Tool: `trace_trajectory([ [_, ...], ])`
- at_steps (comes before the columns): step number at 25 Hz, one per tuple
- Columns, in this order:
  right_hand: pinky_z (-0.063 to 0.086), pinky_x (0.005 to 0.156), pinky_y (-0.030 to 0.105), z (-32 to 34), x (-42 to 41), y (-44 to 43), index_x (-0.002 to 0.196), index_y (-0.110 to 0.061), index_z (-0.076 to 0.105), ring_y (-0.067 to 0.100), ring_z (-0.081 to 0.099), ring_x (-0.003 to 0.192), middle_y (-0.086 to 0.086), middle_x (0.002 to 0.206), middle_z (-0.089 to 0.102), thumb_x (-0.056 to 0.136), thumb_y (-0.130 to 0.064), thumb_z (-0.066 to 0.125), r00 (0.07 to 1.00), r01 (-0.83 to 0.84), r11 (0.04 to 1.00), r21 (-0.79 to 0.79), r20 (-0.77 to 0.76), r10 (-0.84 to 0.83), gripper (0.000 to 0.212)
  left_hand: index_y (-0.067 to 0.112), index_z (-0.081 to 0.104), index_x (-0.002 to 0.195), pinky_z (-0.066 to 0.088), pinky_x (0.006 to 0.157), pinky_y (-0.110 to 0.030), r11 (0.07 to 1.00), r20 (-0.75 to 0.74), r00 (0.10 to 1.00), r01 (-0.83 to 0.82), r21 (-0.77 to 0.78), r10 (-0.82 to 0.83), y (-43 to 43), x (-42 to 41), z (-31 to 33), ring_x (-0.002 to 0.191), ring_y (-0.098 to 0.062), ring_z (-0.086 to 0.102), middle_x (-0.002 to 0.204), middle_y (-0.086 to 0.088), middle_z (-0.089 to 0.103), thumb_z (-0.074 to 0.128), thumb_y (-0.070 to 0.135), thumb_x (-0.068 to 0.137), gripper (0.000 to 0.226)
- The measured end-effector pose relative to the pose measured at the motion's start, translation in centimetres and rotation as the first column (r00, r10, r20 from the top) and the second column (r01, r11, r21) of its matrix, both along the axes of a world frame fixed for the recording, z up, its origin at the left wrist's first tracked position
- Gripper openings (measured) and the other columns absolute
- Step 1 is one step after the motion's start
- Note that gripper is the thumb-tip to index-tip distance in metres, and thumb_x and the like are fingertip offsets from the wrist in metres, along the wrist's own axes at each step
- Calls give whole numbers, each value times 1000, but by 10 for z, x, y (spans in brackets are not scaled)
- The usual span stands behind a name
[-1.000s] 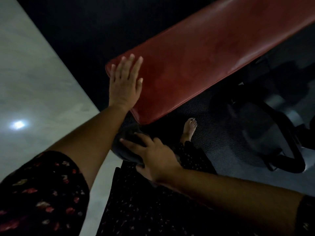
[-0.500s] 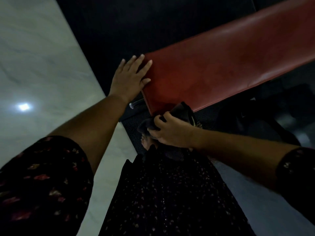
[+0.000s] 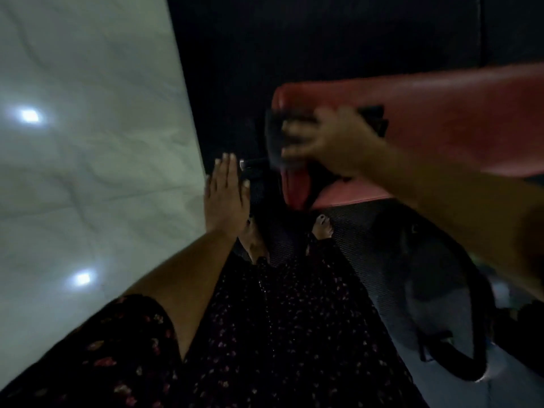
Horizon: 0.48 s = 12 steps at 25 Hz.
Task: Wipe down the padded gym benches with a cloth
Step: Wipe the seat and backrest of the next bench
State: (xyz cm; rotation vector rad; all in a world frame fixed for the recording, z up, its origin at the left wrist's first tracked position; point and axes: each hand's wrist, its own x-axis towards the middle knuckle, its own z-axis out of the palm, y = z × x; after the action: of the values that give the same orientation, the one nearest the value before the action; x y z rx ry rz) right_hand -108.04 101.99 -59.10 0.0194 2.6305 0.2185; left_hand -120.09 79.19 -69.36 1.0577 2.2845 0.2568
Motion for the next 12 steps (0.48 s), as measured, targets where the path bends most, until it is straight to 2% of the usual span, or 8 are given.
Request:
trace_trajectory([
  [2,43,87,52,2,-27,30,140,-46,44,44,43,119,-2,157,30,92,-25,57,967,251,968,-3,-38,-250,54,14,-1,156,6,124,-43,1000,58,998,30,-11,-29,-17,39,2,152,-21,-1,165,-8,1,17,45,102,66],
  [3,41,90,53,5,-39,40,142,-46,41,44,40,122,-2,158,27,92,-25,56,945,326,945,-8,-35,-326,55,14,-4,156,5,124,-42,995,82,992,96,27,-97,-21,58,5,152,-20,-5,164,-8,-3,18,47,101,68],
  [4,42,90,53,7,-48,41,141,-46,41,44,40,121,-2,157,27,92,-25,56,947,320,947,-9,-35,-320,55,14,-4,156,4,123,-41,978,82,977,191,86,-198,-23,76,8,151,-20,-7,163,-8,-5,23,48,101,69],
  [5,44,87,52,8,-55,33,138,-46,44,43,43,117,-2,155,31,91,-25,58,975,220,975,0,-23,-220,53,14,-1,156,5,122,-40,945,46,953,292,148,-301,-23,92,10,151,-21,-7,163,-8,-4,30,46,101,71],
  [7,47,79,45,8,-59,2,131,-48,49,38,48,110,-3,150,38,90,-26,59,983,-170,985,-32,58,171,48,12,9,156,10,122,-41,873,-69,899,437,217,-433,-17,114,13,151,-24,1,163,-8,2,38,40,98,70],
  [9,43,76,39,4,-54,-21,137,-51,40,33,44,117,-6,152,31,95,-29,52,824,-514,850,-116,210,526,49,11,15,155,9,123,-41,836,-138,860,510,201,-491,-5,121,15,150,-24,9,163,-7,2,31,39,98,66],
  [10,40,77,39,2,-56,-17,140,-51,36,32,41,121,-6,153,28,98,-30,49,778,-570,815,-103,249,576,49,12,16,156,7,122,-39,827,-150,845,533,178,-513,1,120,16,150,-23,8,162,-8,0,27,39,98,65],
  [12,42,82,43,-1,-73,3,142,-50,37,35,39,125,-3,154,27,99,-30,48,898,-416,909,17,167,408,48,13,12,156,5,121,-38,785,-199,794,603,139,-575,7,111,11,150,-22,5,162,-9,-2,24,40,98,65],
])
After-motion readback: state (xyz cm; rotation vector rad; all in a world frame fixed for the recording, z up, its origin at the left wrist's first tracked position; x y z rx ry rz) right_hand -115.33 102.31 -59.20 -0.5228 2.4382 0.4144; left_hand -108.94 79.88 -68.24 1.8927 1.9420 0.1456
